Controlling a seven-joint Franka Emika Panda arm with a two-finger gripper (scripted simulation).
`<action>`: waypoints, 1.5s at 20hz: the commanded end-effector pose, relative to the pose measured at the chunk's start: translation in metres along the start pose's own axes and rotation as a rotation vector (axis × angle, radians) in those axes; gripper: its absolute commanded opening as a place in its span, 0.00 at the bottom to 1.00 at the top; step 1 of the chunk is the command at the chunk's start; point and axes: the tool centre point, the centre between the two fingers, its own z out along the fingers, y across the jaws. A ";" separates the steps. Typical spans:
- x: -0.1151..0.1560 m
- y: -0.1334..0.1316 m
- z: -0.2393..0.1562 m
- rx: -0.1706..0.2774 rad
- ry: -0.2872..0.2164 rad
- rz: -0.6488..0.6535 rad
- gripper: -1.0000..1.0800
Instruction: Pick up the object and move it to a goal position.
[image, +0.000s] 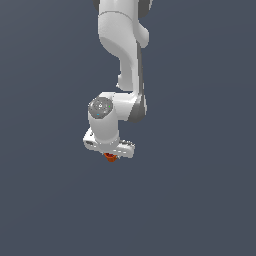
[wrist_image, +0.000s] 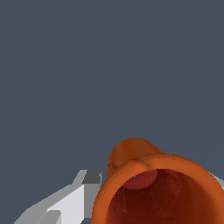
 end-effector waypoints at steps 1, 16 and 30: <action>0.003 0.000 -0.021 0.000 0.002 0.000 0.00; 0.024 0.005 -0.185 0.000 0.002 0.000 0.00; 0.042 0.007 -0.284 0.000 0.002 0.000 0.00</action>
